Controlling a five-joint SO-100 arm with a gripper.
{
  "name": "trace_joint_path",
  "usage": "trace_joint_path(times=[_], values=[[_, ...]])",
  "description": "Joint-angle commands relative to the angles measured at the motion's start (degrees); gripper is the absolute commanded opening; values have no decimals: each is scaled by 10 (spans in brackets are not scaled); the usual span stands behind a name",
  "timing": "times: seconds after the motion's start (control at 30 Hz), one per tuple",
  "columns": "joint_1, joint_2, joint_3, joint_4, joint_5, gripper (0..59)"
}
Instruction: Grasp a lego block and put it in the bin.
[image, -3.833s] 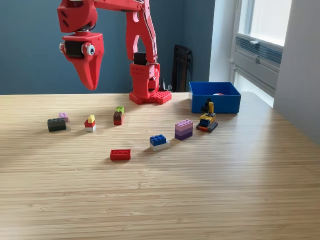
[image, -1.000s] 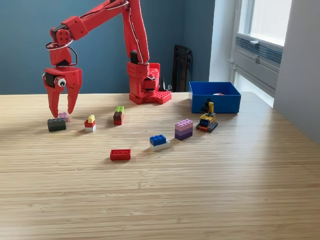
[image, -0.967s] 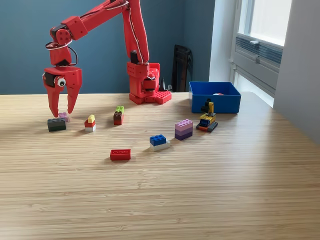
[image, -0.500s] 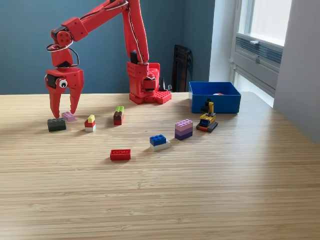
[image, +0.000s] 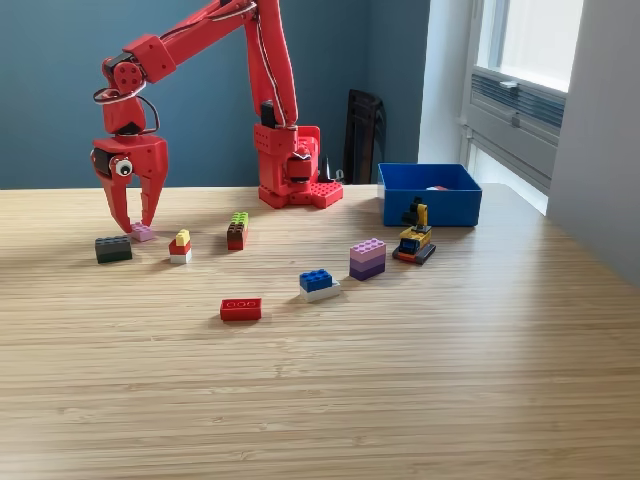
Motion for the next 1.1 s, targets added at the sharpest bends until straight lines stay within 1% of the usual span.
trace_joint_path(times=[0.03, 0.1, 0.13, 0.17, 0.23, 0.33, 0.5, 0.67, 0.73, 0.8, 0.93, 1.1], values=[[7, 7, -4, -2, 6, 1], [-1, 8, -4, 3, 6, 1], [-7, 8, -9, 15, 4, 1], [-14, 8, -19, 35, 2, 1], [-33, 8, -56, 96, -3, 1], [-64, 8, -134, 187, -2, 1], [-123, 8, -284, 320, 8, 1], [-199, 8, -425, 414, 25, 1], [-236, 9, -452, 432, 39, 1], [-285, 9, -454, 432, 53, 1], [-405, 9, -419, 432, 85, 1], [-576, 9, -388, 432, 148, 1]])
